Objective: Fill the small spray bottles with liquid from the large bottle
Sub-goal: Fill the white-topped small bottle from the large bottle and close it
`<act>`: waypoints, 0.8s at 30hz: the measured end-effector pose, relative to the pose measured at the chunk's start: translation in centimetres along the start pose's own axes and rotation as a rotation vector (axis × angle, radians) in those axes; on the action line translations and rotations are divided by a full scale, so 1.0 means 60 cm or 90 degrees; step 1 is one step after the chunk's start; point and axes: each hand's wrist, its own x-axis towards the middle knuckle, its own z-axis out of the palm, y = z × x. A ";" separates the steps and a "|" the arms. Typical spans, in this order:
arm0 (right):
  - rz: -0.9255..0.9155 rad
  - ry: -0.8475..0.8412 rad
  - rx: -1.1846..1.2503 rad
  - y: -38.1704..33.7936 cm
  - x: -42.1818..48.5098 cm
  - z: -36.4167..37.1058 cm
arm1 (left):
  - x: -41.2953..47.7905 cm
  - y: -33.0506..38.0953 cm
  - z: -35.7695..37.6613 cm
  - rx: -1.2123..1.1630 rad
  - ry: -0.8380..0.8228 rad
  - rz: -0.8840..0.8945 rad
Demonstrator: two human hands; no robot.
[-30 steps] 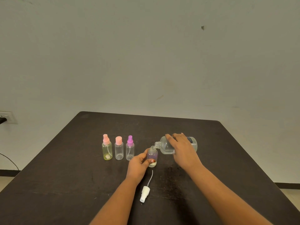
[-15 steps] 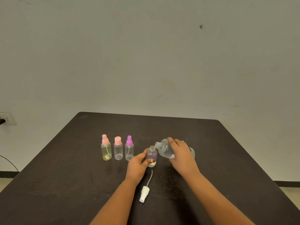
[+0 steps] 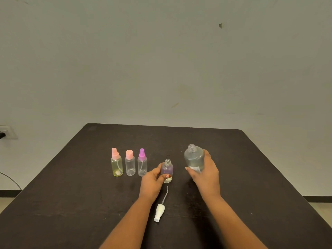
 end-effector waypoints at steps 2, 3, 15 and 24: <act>0.027 0.017 0.028 0.003 -0.002 -0.002 | -0.001 0.002 0.000 0.008 0.003 -0.005; 0.036 0.020 0.035 0.005 -0.002 -0.003 | -0.001 0.003 0.000 0.013 0.003 -0.004; 0.105 0.054 0.084 0.031 -0.004 -0.003 | -0.004 0.008 0.000 0.020 -0.004 -0.024; 0.060 0.111 -0.016 0.000 -0.032 0.002 | -0.009 0.013 -0.001 0.027 -0.007 -0.025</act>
